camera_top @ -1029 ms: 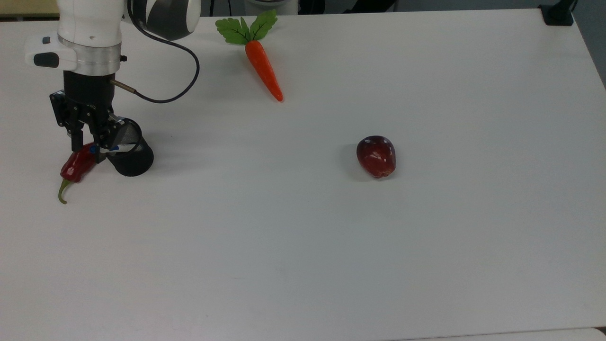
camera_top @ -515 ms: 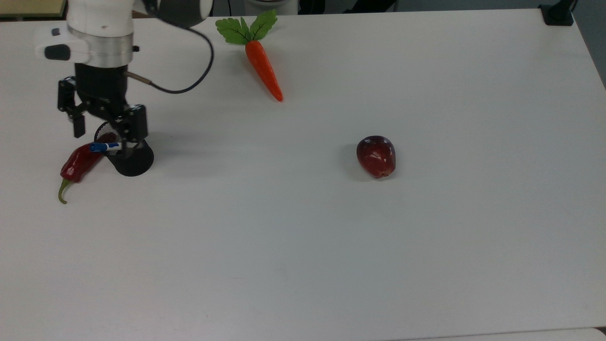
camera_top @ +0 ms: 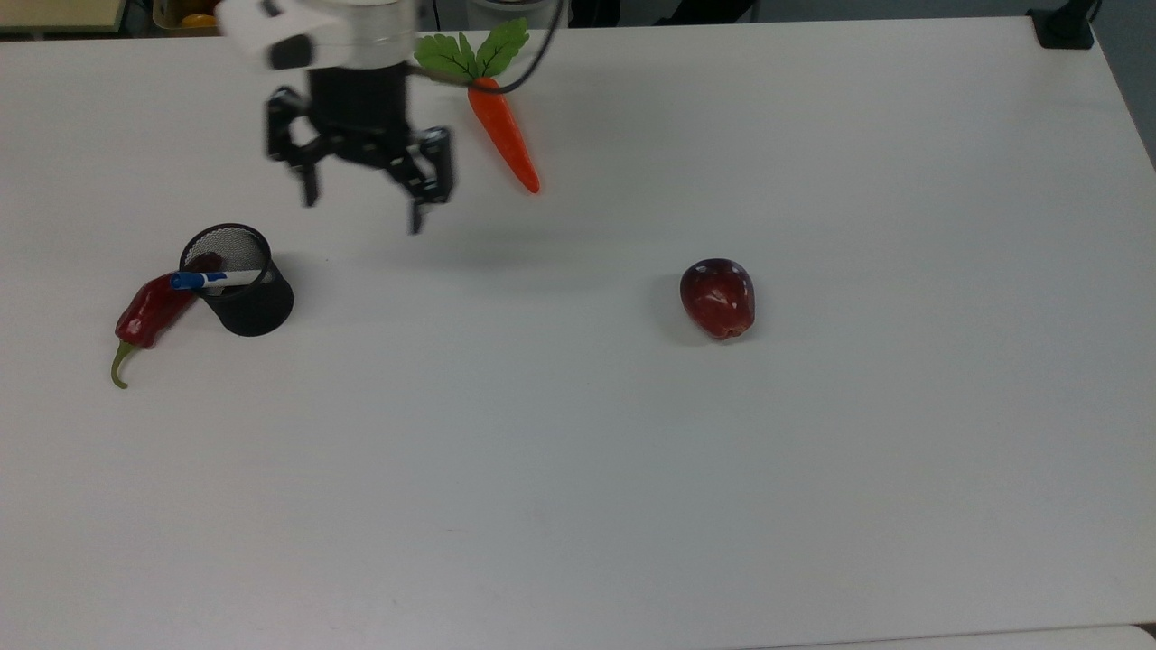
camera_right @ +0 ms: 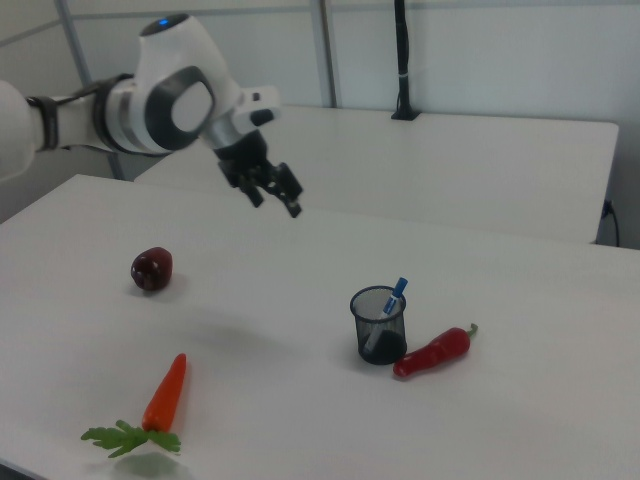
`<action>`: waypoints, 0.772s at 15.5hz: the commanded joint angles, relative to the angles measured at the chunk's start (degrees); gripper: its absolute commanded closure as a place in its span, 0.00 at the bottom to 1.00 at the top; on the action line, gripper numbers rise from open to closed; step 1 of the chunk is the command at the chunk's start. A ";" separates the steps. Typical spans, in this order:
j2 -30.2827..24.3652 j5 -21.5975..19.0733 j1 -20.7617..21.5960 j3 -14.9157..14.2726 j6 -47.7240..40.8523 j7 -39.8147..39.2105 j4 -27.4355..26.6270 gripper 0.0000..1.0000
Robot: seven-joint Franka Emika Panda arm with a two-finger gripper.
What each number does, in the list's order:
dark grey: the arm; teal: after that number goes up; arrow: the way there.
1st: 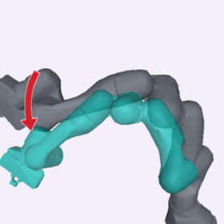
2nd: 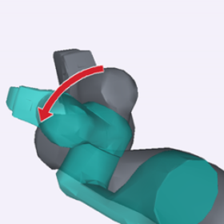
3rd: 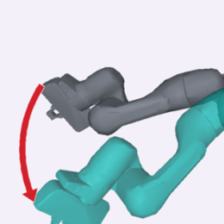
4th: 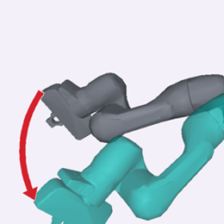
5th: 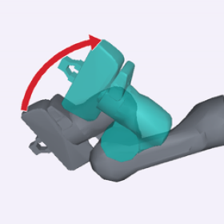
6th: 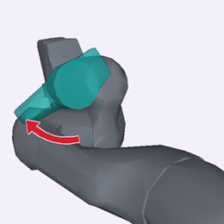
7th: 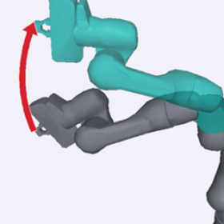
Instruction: Place marker
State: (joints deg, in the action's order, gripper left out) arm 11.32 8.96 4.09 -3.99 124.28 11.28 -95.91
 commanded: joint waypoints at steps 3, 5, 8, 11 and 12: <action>-6.56 -4.27 4.53 0.04 -19.93 -9.40 2.04 0.00; -9.63 -8.41 4.17 -0.40 -24.68 -14.16 1.96 0.00; -11.93 -8.69 4.00 -0.58 -28.30 -14.44 1.96 0.00; -12.99 -8.25 3.74 -0.75 -30.24 -14.53 1.87 0.00; -12.99 -8.08 3.39 -0.75 -30.15 -14.44 1.95 0.00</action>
State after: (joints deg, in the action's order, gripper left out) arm -0.49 1.34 7.71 -4.11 95.00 -1.76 -92.67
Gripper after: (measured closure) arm 0.000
